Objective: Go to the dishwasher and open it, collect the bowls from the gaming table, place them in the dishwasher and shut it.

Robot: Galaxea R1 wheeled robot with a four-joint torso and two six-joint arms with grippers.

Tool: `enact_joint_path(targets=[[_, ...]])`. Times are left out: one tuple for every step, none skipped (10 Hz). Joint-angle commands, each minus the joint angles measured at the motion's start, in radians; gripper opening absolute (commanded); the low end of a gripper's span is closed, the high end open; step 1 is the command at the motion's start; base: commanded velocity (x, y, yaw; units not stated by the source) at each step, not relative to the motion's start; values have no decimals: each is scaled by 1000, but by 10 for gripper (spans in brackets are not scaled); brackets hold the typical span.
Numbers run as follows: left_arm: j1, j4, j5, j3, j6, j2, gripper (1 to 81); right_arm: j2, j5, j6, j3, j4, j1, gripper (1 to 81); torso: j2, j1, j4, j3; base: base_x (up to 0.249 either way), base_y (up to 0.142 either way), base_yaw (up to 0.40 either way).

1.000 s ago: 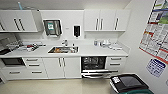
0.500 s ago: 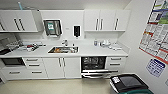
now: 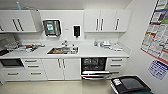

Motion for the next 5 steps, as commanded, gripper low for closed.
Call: enact_joint_path(targets=[[-59,6,13,-1,-3,-20,10,-15,-26,-1,18,-11,63,10,0,0,0,0,141,0,0],[-59,6,13,-2,-4,-20,10,-15,-26,-1,16,-11,65,10,0,1,0,0,141,0,0],[-59,6,13,-4,-4,-17,10,-13,-26,-1,15,-11,66,10,0,1,0,0,141,0,0],[-59,4,13,-5,-4,-17,10,-12,-26,-1,15,-11,68,10,0,1,0,0,141,0,0],[-59,4,13,-5,-4,-17,10,-12,-26,-1,15,-11,70,10,0,1,0,0,139,0,0]])
